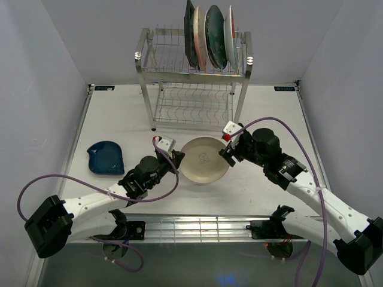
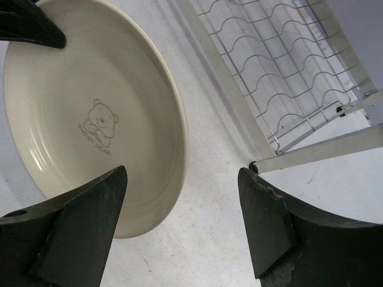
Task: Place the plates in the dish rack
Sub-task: Pick up the plate from the corner of the board, then insert the plate into the dish rack.
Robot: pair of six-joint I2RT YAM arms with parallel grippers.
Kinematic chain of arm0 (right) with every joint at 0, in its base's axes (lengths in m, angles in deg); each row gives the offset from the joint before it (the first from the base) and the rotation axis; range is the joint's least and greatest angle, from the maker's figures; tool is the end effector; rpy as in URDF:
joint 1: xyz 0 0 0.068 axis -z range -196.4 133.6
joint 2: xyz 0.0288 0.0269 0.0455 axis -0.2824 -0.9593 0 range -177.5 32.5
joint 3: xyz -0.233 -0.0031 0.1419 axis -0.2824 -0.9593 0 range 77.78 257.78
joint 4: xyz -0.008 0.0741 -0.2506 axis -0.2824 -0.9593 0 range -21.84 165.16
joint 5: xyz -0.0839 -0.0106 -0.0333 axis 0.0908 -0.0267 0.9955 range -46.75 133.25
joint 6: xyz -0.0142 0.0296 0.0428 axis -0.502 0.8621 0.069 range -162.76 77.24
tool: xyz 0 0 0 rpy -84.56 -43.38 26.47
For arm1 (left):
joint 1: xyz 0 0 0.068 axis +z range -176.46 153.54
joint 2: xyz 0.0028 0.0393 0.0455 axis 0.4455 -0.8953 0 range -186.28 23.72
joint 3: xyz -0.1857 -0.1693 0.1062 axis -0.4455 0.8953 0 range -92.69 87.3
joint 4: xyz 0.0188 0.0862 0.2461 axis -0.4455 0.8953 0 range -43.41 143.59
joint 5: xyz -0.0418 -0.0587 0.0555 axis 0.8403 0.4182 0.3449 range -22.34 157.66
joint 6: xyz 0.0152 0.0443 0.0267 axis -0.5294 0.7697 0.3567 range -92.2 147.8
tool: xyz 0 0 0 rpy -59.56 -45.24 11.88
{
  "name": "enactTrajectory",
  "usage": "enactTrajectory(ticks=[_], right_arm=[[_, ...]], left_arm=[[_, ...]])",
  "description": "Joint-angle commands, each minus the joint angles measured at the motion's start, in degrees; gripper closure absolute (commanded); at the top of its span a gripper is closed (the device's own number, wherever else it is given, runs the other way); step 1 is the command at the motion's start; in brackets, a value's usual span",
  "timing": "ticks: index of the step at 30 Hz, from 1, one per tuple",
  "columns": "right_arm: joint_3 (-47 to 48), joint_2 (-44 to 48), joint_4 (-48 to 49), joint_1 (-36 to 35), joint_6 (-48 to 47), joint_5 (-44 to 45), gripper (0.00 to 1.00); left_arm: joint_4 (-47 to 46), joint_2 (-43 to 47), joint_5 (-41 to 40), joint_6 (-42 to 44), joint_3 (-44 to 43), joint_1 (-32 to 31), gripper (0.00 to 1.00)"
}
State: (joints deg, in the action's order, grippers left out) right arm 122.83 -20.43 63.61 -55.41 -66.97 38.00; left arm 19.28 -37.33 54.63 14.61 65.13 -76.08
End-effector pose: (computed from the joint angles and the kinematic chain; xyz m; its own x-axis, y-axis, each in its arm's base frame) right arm 0.1650 0.1380 0.3136 0.0488 -0.4859 -0.8727 -0.7389 0.5703 -0.3589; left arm 0.1532 -0.1679 0.2157 -0.2631 -0.0337 -0.9642 0.5537 0.8131 -0.1795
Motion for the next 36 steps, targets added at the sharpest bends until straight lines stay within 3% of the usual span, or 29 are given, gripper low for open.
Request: enactTrajectory(ticks=[1, 11, 16, 27, 36], right_arm=[[1.17, 2.91, 4.61, 1.03, 1.7, 2.53, 0.19], [0.91, 2.66, 6.63, 1.91, 7.76, 16.06, 0.1], [1.17, 2.65, 6.54, 2.88, 10.32, 23.09, 0.08], [-0.15, 4.06, 7.16, 3.58, 12.69, 28.9, 0.04], [-1.02, 3.09, 7.6, 3.76, 13.22, 30.04, 0.04]], left_arm=[[2.52, 3.92, -4.35, -2.71, -1.2, 0.23, 1.0], [14.81, 15.87, -7.79, -9.04, -2.43, 0.23, 1.0], [24.83, 21.33, -13.32, -13.0, -8.14, 0.14, 1.0], [41.45, 21.33, -27.29, -17.39, -23.34, 0.14, 1.0], [43.83, 17.3, -35.73, -17.83, -34.49, 0.14, 1.0]])
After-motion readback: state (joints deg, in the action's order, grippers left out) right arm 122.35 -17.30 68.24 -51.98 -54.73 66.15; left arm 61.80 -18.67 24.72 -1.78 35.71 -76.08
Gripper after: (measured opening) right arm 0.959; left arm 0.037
